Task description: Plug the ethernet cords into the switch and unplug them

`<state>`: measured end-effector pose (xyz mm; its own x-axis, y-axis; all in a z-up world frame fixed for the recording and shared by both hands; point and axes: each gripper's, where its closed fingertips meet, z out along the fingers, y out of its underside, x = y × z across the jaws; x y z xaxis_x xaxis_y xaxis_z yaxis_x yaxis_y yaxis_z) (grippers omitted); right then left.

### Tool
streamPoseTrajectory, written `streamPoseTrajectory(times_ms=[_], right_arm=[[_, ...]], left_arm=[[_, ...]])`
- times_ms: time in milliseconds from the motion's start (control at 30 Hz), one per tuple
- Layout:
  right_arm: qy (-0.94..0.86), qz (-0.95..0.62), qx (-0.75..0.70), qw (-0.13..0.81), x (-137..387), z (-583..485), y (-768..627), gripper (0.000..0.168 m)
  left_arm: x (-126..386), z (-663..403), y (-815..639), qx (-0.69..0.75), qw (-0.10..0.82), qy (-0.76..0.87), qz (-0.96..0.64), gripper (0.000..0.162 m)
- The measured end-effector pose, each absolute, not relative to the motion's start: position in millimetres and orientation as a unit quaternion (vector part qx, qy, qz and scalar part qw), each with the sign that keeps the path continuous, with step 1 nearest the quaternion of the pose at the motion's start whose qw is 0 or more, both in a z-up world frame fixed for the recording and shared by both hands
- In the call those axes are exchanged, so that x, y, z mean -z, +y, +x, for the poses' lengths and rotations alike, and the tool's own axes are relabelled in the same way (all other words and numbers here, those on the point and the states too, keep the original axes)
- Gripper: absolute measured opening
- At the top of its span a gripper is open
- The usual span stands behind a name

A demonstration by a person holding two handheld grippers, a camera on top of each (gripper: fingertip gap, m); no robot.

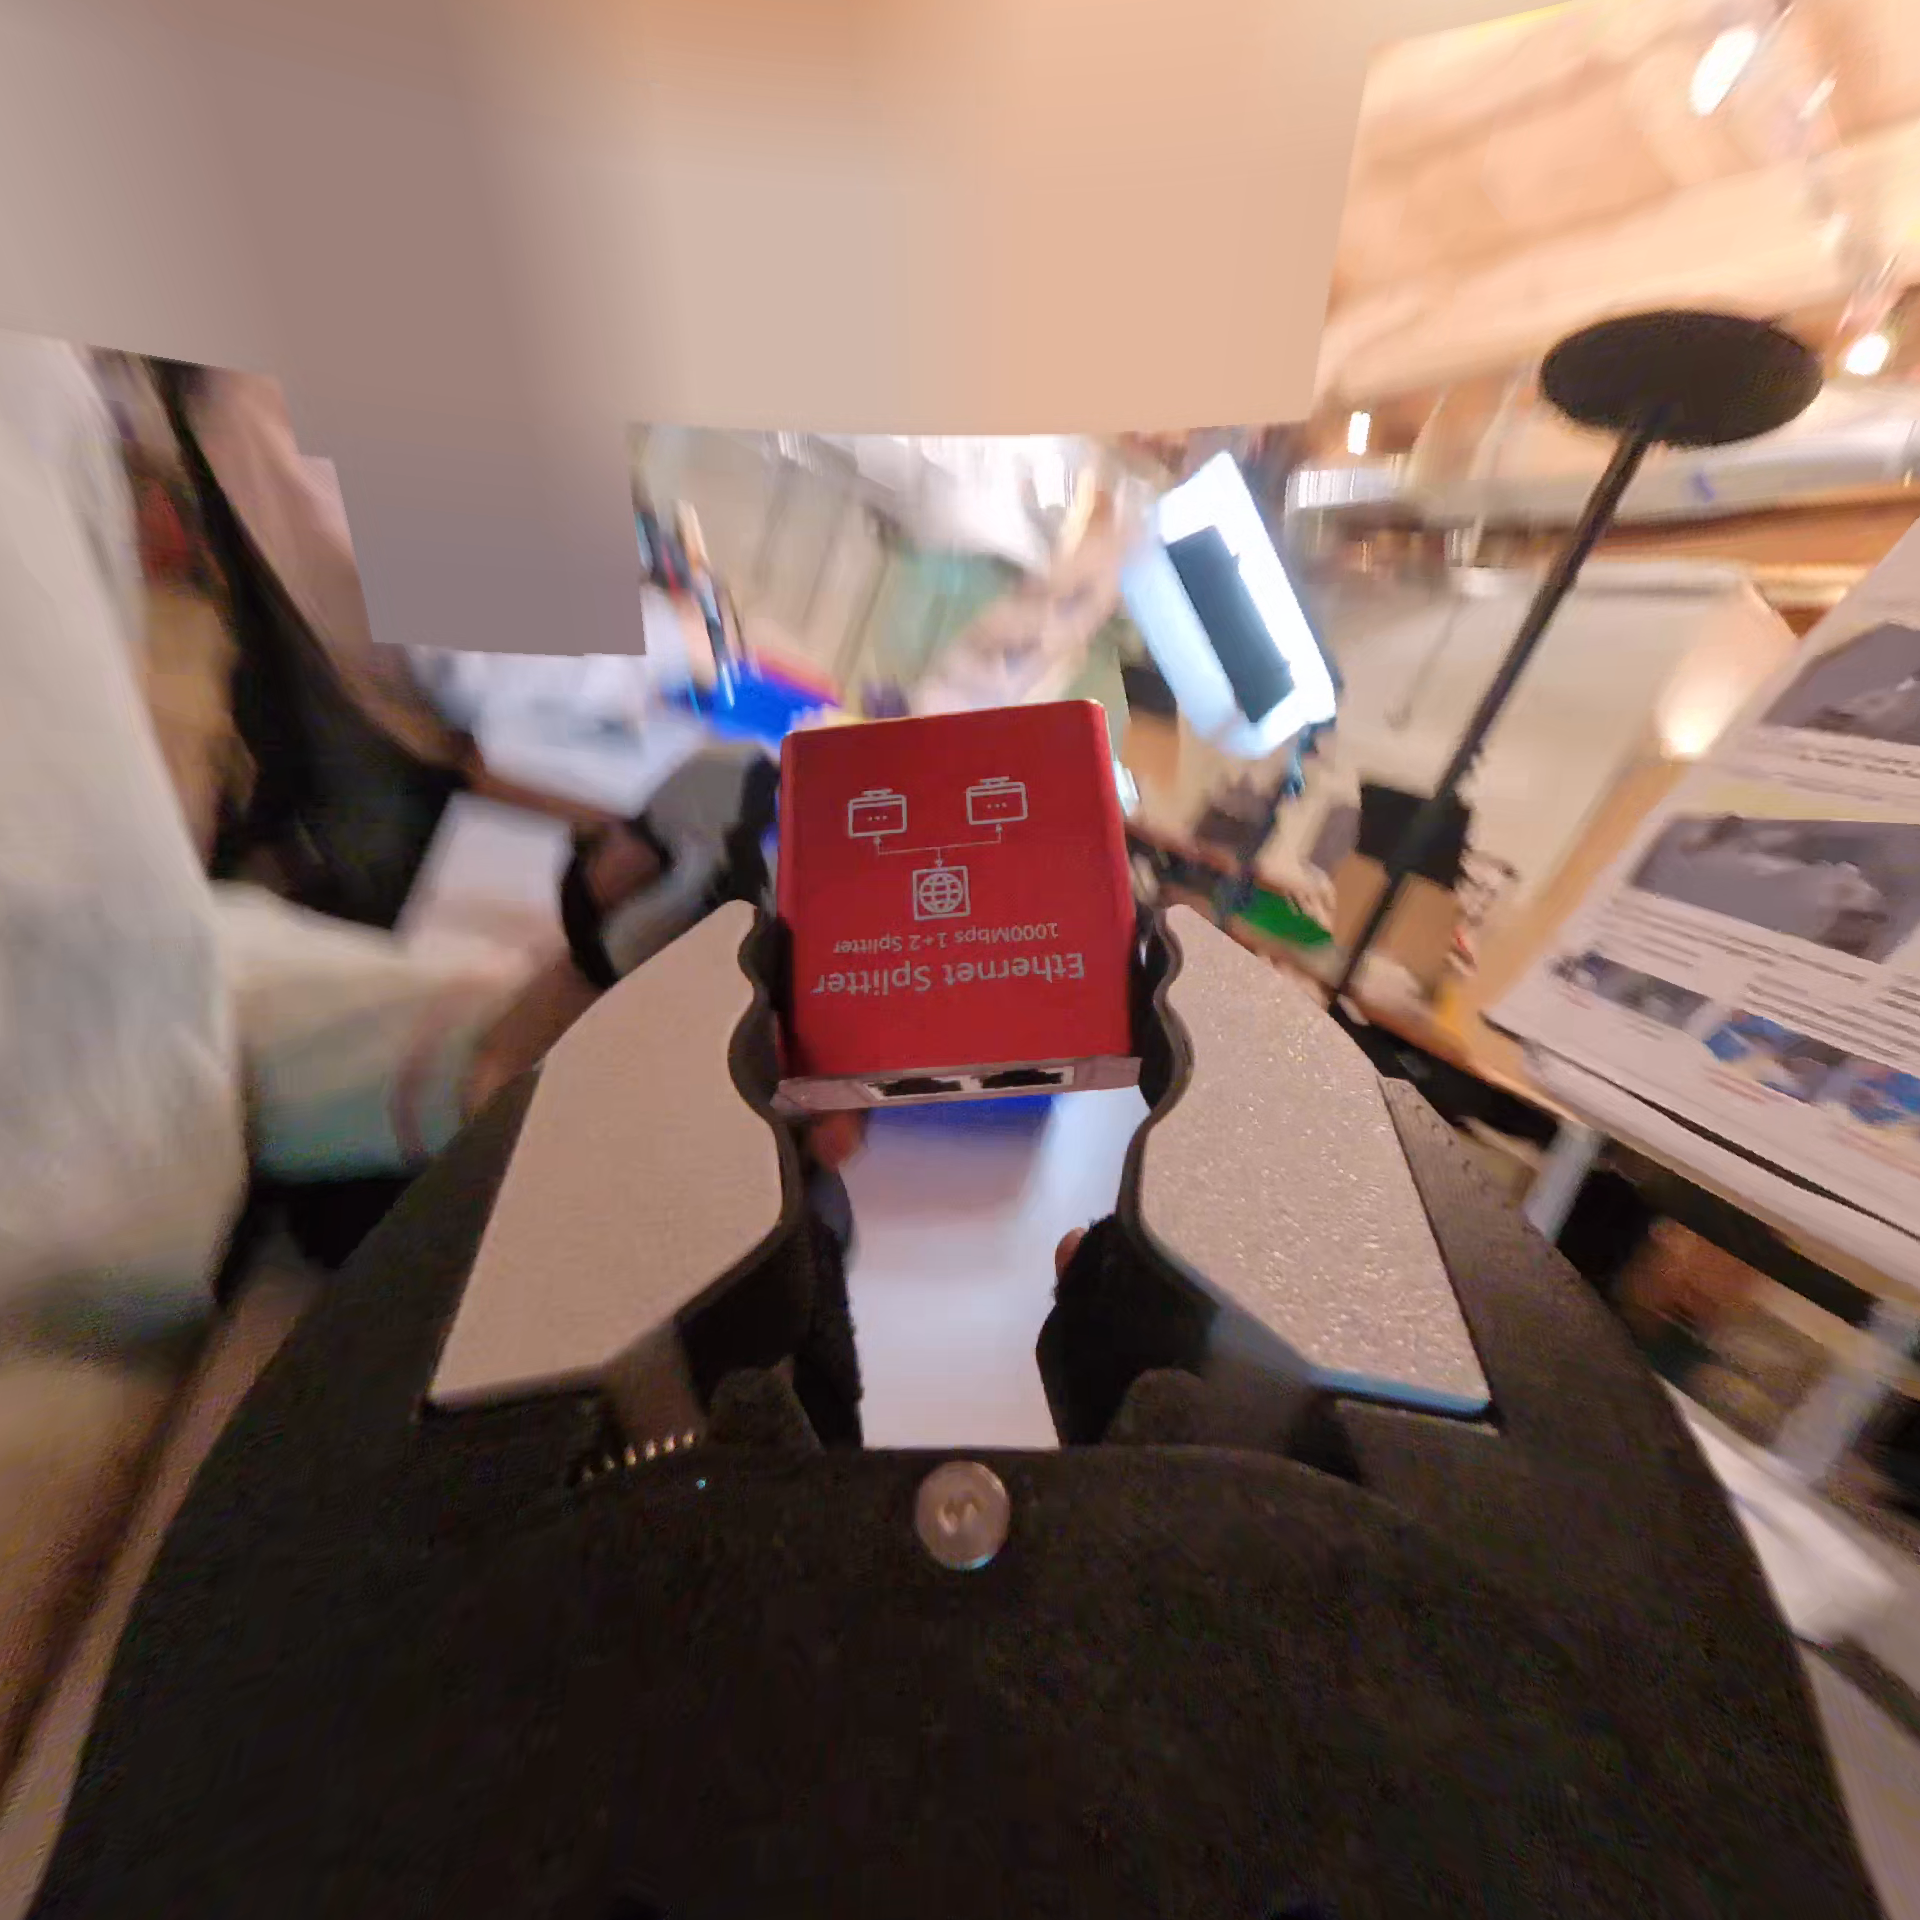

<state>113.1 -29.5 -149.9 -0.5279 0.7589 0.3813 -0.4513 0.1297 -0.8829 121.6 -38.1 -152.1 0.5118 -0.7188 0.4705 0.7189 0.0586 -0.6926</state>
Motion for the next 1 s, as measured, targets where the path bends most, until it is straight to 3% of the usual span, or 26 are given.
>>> streamPoseTrajectory(times_ms=[67, 167, 233, 333, 500, 633, 767, 1000], right_arm=[[-0.507, -0.095, -0.747, 0.420, 131.7, 129.4, -29.8, 0.069], [-0.534, -0.067, -0.719, 0.440, 143.2, 125.6, -39.1, 0.069], [-0.577, -0.059, -0.688, 0.436, 155.6, 121.9, -46.5, 0.069], [-0.577, -0.045, -0.690, 0.434, 155.3, 125.1, -50.0, 0.069], [-0.645, -0.086, -0.595, 0.472, 173.2, 107.7, -38.6, 0.070], [-0.683, -0.099, -0.499, 0.524, 170.4, 103.7, -31.3, 0.084], [-0.752, -0.138, -0.360, 0.534, 191.7, 89.6, -20.1, 0.083], [-0.779, -0.158, -0.313, 0.520, 200.3, 89.8, -14.6, 0.070]], left_arm=[[148.4, 118.0, -42.2, 0.586, 0.682, -0.029, -0.437, 0.074], [145.6, 135.9, -47.8, 0.707, 0.581, -0.013, -0.403, 0.087], [151.7, 146.3, -44.9, 0.689, 0.578, 0.002, -0.438, 0.089], [154.8, 147.5, -44.4, 0.677, 0.582, 0.007, -0.450, 0.075], [169.9, 131.0, -27.4, 0.607, 0.620, -0.044, -0.496, 0.074], [197.5, 107.3, -7.4, 0.488, 0.646, -0.112, -0.577, 0.074], [202.8, 101.9, -3.7, 0.443, 0.656, -0.119, -0.599, 0.074], [214.0, 109.0, 2.1, 0.394, 0.647, -0.096, -0.646, 0.074]])
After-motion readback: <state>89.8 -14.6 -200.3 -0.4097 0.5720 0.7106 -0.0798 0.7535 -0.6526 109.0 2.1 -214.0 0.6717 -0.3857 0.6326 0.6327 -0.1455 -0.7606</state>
